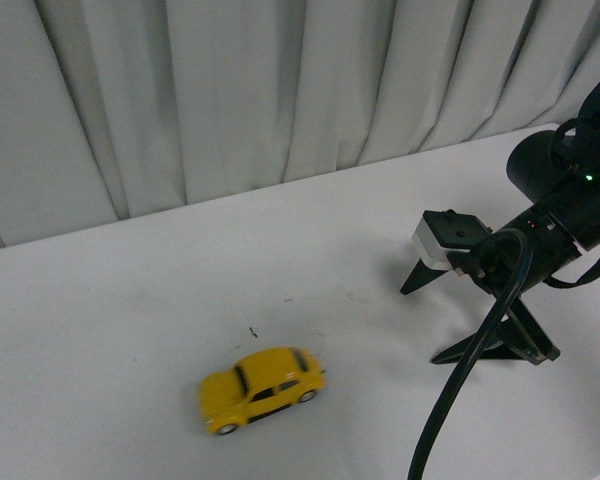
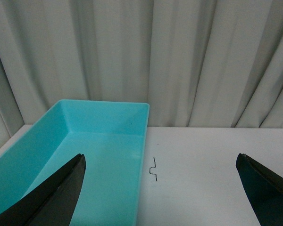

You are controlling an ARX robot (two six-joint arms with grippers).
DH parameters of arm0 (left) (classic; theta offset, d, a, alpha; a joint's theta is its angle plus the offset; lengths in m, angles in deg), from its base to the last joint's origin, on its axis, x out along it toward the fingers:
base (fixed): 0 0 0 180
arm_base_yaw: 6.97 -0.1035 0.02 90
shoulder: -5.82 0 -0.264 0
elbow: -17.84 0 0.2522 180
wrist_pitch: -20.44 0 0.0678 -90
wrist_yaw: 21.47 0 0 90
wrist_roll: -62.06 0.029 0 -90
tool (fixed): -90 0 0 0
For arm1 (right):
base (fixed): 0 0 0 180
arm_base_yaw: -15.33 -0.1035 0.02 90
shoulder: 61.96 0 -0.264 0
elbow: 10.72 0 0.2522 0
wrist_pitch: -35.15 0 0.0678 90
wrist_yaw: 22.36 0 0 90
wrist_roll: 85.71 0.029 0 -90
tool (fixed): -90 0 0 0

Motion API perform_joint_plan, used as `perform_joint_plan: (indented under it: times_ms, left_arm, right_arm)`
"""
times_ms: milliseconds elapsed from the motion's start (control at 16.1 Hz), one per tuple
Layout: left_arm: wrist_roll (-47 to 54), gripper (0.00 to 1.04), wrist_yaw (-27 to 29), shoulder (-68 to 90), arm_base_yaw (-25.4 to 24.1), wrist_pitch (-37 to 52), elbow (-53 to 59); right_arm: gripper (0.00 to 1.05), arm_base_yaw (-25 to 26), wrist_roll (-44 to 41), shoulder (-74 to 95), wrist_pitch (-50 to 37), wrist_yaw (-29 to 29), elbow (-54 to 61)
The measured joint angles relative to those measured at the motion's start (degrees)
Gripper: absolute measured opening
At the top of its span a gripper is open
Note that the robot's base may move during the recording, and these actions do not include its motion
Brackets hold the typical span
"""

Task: Wind up and store yellow beetle toy

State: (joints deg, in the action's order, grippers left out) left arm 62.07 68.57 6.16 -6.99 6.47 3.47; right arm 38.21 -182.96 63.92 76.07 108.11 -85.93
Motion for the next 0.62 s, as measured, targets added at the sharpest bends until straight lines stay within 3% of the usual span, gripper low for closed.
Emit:
perform_joint_plan:
  times_ms: [311,621]
  left_arm:
    - [0.00,0.98,0.00,0.00,0.00,0.00,0.00]
    - [0.00,0.98,-0.02,0.00,0.00,0.00,0.00]
  right_arm:
    - [0.98,-0.02,0.15,-0.37,-0.90,0.11,0.46]
    - [0.98,-5.38,1.73,-7.61,-9.35,2.10,4.07]
